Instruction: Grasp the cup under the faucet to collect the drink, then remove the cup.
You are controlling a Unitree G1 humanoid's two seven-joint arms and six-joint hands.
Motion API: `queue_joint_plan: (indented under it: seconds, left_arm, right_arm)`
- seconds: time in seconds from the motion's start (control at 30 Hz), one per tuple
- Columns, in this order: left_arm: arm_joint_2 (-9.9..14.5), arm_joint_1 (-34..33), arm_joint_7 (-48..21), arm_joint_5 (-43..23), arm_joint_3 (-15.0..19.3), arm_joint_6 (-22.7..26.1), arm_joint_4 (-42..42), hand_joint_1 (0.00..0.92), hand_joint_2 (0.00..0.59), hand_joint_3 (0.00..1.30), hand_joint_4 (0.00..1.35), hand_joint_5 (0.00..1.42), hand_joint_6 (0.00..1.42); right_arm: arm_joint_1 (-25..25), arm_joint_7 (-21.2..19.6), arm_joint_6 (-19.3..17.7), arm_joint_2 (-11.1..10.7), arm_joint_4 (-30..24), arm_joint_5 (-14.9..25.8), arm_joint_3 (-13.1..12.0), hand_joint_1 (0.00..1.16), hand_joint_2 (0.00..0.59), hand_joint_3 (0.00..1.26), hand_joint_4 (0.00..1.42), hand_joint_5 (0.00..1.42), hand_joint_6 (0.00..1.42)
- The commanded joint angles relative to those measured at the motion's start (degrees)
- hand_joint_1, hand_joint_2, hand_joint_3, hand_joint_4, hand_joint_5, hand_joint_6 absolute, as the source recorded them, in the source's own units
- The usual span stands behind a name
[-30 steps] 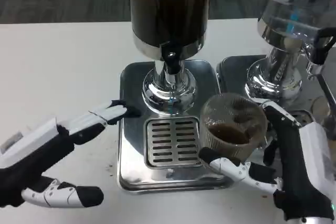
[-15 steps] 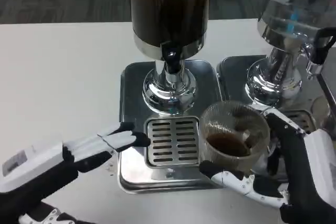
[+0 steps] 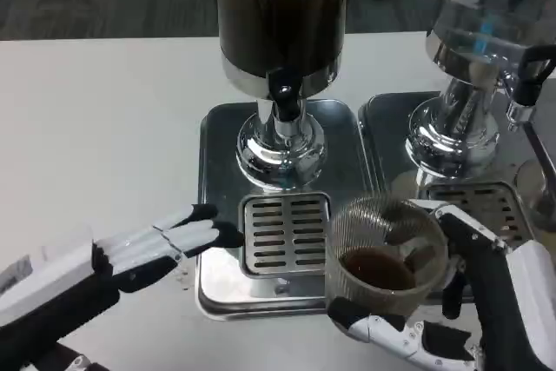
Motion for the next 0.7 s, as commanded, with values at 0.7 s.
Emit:
queue_joint_plan:
  seconds: [0.7]
  left_arm:
    - [1.0,0.8,1.7,0.5,0.2,-0.6,0.3,0.000,0.094,0.11,0.00,0.01,0.19]
  right_arm:
    - [-0.9,-0.4,-3.2,0.4,-1.2,0.5,-0.5,0.78,0.195,0.62,0.70,0.89,1.25]
